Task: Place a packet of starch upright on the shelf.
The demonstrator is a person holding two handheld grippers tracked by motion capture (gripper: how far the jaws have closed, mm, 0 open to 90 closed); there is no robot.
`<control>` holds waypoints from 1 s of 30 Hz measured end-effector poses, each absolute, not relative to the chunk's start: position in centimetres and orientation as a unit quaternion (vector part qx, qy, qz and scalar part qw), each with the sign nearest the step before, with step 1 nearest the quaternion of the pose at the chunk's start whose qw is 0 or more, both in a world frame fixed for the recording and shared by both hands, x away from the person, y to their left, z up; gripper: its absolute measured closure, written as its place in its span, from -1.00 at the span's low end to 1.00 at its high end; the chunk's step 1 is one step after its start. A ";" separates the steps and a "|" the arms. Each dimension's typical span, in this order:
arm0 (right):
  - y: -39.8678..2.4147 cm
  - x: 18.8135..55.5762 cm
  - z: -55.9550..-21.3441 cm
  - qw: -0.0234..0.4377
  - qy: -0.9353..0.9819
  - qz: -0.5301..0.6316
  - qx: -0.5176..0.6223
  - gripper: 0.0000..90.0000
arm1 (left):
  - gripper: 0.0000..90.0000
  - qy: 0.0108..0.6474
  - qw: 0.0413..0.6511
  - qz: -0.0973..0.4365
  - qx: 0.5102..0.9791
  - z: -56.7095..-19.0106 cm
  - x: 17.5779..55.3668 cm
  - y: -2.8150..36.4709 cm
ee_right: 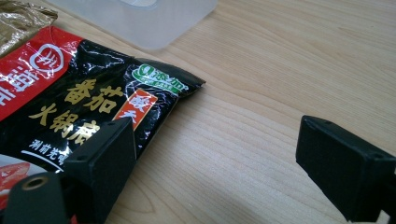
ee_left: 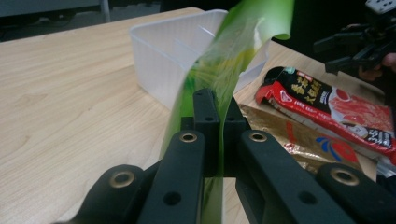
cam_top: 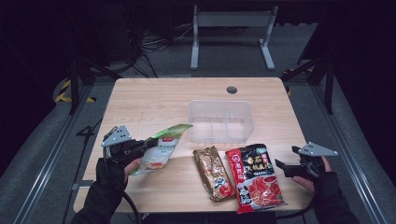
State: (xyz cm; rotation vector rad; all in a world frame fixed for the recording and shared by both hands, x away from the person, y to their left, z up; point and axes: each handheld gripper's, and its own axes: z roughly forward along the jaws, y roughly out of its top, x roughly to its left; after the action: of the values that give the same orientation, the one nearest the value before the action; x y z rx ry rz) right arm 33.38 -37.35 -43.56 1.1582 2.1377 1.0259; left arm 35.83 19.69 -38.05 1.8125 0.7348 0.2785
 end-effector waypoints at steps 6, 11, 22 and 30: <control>-37.4 33.5 -43.6 0.247 0.782 0.378 0.429 -0.72 | 1.00 0.304 0.570 0.129 0.753 -36.7 35.8 19.2; -37.4 33.5 -43.7 0.245 0.781 0.380 0.430 -0.72 | 1.00 0.309 0.599 0.131 0.727 -35.2 36.5 18.0; -37.8 33.5 -43.8 0.243 0.778 0.384 0.434 -0.72 | 1.00 0.304 0.618 0.138 0.712 -33.2 40.1 14.1; -37.8 33.5 -43.9 0.245 0.779 0.383 0.432 -0.72 | 1.00 0.310 0.629 0.142 0.698 -32.4 42.6 11.5</control>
State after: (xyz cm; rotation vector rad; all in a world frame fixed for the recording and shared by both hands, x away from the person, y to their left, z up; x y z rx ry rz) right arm 33.46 -37.85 -43.86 1.1791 2.1259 1.0449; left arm 42.56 11.54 -32.36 1.5995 0.7109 0.3243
